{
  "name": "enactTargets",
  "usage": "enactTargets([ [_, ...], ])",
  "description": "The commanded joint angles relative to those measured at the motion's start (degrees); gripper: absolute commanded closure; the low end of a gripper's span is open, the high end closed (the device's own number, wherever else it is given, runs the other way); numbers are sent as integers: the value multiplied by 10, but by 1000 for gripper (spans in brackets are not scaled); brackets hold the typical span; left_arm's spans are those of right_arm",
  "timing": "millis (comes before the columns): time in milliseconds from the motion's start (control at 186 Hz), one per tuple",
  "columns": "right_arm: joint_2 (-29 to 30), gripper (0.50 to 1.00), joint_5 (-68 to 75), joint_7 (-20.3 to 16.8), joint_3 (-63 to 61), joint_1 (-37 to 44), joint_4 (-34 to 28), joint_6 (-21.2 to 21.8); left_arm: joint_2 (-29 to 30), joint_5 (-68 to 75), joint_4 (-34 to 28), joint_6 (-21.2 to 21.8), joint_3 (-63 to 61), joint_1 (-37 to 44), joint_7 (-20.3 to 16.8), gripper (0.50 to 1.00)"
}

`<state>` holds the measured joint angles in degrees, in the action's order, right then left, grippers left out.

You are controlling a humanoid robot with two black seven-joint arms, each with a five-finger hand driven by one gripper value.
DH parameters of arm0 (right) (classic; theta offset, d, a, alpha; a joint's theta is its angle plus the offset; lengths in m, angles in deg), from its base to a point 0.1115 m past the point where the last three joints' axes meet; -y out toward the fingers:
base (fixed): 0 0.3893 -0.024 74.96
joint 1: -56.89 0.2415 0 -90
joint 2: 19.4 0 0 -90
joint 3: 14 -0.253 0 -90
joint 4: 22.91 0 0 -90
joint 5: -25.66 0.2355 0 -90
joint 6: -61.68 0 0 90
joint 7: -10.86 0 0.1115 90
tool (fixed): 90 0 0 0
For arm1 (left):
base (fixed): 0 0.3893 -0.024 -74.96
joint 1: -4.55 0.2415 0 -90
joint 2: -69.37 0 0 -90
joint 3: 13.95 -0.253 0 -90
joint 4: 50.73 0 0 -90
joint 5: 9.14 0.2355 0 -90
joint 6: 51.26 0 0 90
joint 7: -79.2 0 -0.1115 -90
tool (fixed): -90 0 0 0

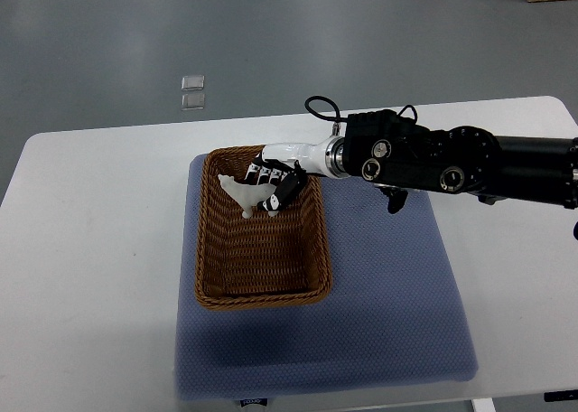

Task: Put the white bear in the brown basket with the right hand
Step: 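Lower the bear into the basket and open the right hand, then raise the open right hand away from the bear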

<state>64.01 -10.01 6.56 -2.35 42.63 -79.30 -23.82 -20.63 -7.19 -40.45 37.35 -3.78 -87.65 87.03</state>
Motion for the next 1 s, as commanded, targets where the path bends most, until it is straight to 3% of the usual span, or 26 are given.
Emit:
enactTargets([
  [0, 15, 1000, -16, 1, 3, -15, 13, -1, 0, 0, 0, 0, 0, 0, 0, 500],
  [167, 23, 998, -18, 2, 3, -26, 16, -1, 0, 0, 0, 0, -1, 0, 0, 500],
  [274, 23, 891, -18, 3, 3, -29, 16, 1, 0, 0, -1, 0, -1, 0, 0, 500],
  [322, 22, 791, -18, 3, 3, -28, 16, 2, 0, 0, 0, 0, -1, 0, 0, 500],
  [371, 22, 724, -18, 3, 2, -28, 16, 2, 0, 0, 0, 0, -1, 0, 0, 500],
  [478, 20, 646, -18, 3, 0, -26, 16, 2, 0, 0, -1, 0, 0, 0, 0, 500],
  [569, 18, 640, -17, 3, -2, -23, 15, 3, 0, 0, -1, 0, -1, 0, 0, 500],
  [639, 14, 603, -16, 2, -4, -23, 16, 4, 0, 0, -1, 0, -1, 0, 0, 500],
  [994, -52, 603, -7, 3, -87, 6, 14, 6, 0, 0, -1, 0, -1, 0, 0, 500],
])
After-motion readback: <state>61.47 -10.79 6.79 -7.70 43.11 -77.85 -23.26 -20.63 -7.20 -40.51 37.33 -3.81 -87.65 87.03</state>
